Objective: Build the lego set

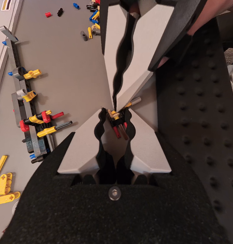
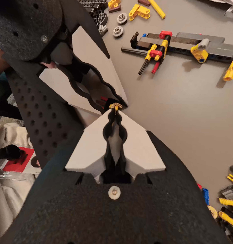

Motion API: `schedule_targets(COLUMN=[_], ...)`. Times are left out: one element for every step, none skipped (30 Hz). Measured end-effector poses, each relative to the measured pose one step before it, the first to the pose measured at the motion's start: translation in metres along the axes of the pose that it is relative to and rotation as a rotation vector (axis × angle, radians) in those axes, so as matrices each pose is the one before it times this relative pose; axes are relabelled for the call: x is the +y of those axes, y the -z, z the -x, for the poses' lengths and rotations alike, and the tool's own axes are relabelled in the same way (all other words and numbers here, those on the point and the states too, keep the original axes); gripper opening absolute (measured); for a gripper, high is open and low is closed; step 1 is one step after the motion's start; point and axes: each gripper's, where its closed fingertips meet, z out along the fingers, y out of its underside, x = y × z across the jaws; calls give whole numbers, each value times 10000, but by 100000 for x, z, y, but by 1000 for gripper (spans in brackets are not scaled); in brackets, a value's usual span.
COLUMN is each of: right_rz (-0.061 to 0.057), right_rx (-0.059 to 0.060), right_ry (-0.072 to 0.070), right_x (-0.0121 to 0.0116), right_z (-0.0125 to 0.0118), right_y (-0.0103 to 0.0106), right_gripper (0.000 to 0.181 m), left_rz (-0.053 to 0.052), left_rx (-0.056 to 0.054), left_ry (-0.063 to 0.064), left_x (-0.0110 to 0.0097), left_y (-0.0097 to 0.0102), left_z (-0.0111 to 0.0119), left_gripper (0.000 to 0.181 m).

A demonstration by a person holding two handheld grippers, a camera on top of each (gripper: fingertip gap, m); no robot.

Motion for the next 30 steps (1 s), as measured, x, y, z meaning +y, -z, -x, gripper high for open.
schedule_targets(right_rz=[-10, 45, 55, 57, 27, 37, -15, -30, -20, -52, -90, -160, -179, -183, -11, 154, 178, 283, 299, 90, -35, -35, -1, 32, 15, -7, 31, 53, 55, 11], right_rx=[49, 38, 40, 72, 84, 107, 106, 59, 26, 45, 37, 0, -70, -52, -124, -168, -209, -52, 66, 151, 203, 200, 110, 174, 164, 131, 94, 115, 97, 46], right_ry=[75, 53, -13, 8, 16, 59, 78, -49, -75, 44, 136, 179, 162, 163, 262, 242, 142, 12, -10, -44, -137, -261, -236, -110, -71, -160, -175, -137, -59, -30], right_x=[-45, 45, 43, 51, 9, 8, -12, 5, 13, -21, -49, -89, -68, -26, 233, 474, 507, 573, 552, 188, -75, -116, -74, 28, 19, -13, 45, 70, 27, -19], right_z=[5, 4, -30, -42, -45, -15, -14, -26, -15, -2, 18, 44, 108, 3, 95, 292, 510, 346, 233, 130, -28, -91, -11, -103, -80, -83, -61, -42, 24, 123], right_y=[9, -10, -52, -65, -24, 4, -4, -3, 4, 15, 41, 142, 278, 442, 431, 325, 186, 23, -85, -63, -8, -69, -133, -99, -2, 35, 10, -9, 49, 133], right_gripper=[0, 0, 0, 1, 1, 1, 1, 1, 1, 1, 1, 1, 2, 4, 6, 7, 11, 17, 20, 21, 20, 17, 14, 12, 10, 8, 7, 6, 7, 9], left_rz=[0, 0, 0, 0, 1, 1, 1, 1, 2, 0, 0, 0, -1, -3, -4, -1, 2, 1, -1, -1, 0, 0, 3, 1, -2, -2, -1, 0, -3, -3], left_rx=[0, 1, -1, -2, -2, -2, -2, -4, -12, -8, 15, 34, 40, 41, 32, 7, -11, -5, 4, 2, -6, -13, -10, -4, 6, 7, -5, -14, 8, 23], left_ry=[0, 0, -3, -4, 9, 15, 16, 19, 2, -5, 19, 46, 51, 49, 38, 9, -12, -5, 6, 7, 0, -2, 0, 7, 9, 6, 3, 1, -1, 11], left_x=[0, -5, 0, -1, -11, -3, -4, -4, -3, -4, -1, -2, -4, -2, -3, -7, 3, -4, 4, -2, -4, -4, 4, 1, -3, -3, -1, -4, -4, 0], left_y=[0, -5, 0, 0, 2, -5, -5, -5, -4, -5, -1, -2, -2, 2, 2, -6, 1, -5, 5, -1, -5, -5, 2, 0, -1, -1, -1, -5, -2, 3], left_z=[0, 6, -11, 6, 3, -1, -2, 0, 8, -7, 7, 5, 7, 0, -8, 5, -5, 4, -3, 7, 1, 12, 15, 14, 0, 0, 5, 11, -11, -19], left_gripper=[28, 27, 27, 28, 28, 28, 27, 28, 28, 28, 28, 27, 27, 27, 27, 27, 27, 27, 27, 27, 27, 27, 27, 27, 27, 27, 27, 28, 27, 27])
